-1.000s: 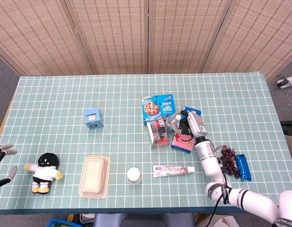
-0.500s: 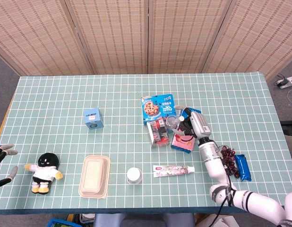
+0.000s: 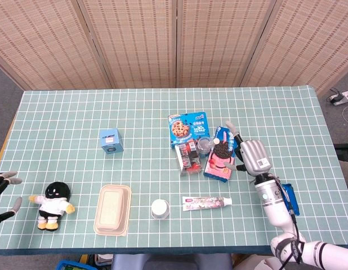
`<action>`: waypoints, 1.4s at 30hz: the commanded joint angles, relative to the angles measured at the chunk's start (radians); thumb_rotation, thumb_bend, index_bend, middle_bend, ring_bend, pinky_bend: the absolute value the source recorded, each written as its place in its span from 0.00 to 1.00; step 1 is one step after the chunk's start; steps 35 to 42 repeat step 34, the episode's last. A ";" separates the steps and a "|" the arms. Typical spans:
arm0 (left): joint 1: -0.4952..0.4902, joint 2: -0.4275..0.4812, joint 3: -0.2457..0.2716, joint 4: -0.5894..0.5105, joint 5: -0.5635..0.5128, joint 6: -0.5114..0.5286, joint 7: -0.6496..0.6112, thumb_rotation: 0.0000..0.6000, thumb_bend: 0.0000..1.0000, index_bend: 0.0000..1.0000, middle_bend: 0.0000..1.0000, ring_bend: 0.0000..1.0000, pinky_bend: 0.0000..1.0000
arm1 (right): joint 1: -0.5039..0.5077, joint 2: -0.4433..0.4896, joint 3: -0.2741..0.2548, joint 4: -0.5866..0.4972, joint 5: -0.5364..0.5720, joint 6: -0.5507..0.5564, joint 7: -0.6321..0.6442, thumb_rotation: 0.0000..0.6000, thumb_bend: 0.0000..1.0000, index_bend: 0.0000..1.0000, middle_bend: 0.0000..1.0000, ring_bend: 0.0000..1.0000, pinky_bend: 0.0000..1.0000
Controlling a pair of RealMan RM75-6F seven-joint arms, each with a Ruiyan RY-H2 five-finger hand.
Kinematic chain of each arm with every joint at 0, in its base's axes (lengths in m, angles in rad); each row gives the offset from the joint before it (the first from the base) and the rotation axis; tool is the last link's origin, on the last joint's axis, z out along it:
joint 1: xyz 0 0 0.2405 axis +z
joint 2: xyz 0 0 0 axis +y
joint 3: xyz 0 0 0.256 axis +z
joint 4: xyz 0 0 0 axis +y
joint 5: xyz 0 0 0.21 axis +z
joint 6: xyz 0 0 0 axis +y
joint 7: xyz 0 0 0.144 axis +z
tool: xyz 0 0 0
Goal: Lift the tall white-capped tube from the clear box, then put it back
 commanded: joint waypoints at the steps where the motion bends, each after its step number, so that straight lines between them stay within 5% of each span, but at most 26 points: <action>1: -0.002 -0.004 0.001 0.002 0.004 -0.001 0.006 1.00 0.36 0.43 0.24 0.18 0.34 | -0.072 0.057 -0.063 -0.068 -0.071 0.110 -0.098 1.00 0.00 0.00 0.88 0.95 1.00; 8: -0.005 -0.022 0.012 0.000 0.033 0.004 0.038 1.00 0.36 0.43 0.24 0.18 0.34 | -0.201 0.174 -0.162 -0.163 -0.149 0.240 -0.198 1.00 0.00 0.00 0.65 0.74 0.99; 12: -0.004 -0.027 0.017 -0.005 0.045 0.009 0.054 1.00 0.36 0.43 0.24 0.18 0.34 | -0.261 0.203 -0.191 -0.158 -0.170 0.294 -0.190 1.00 0.01 0.06 0.56 0.58 0.81; 17: 0.002 -0.026 0.021 -0.010 0.058 0.024 0.047 1.00 0.36 0.43 0.24 0.18 0.34 | -0.307 0.203 -0.201 -0.051 -0.204 0.331 -0.012 1.00 0.06 0.15 0.48 0.46 0.56; 23: 0.012 -0.027 0.021 -0.003 0.077 0.056 0.027 1.00 0.36 0.43 0.24 0.18 0.34 | -0.334 0.193 -0.194 0.057 -0.213 0.340 0.106 1.00 0.11 0.22 0.47 0.45 0.52; 42: 0.008 -0.032 0.013 0.007 0.052 0.042 0.024 1.00 0.36 0.43 0.24 0.18 0.34 | -0.376 0.207 -0.189 0.083 -0.217 0.347 0.152 1.00 0.14 0.23 0.47 0.45 0.51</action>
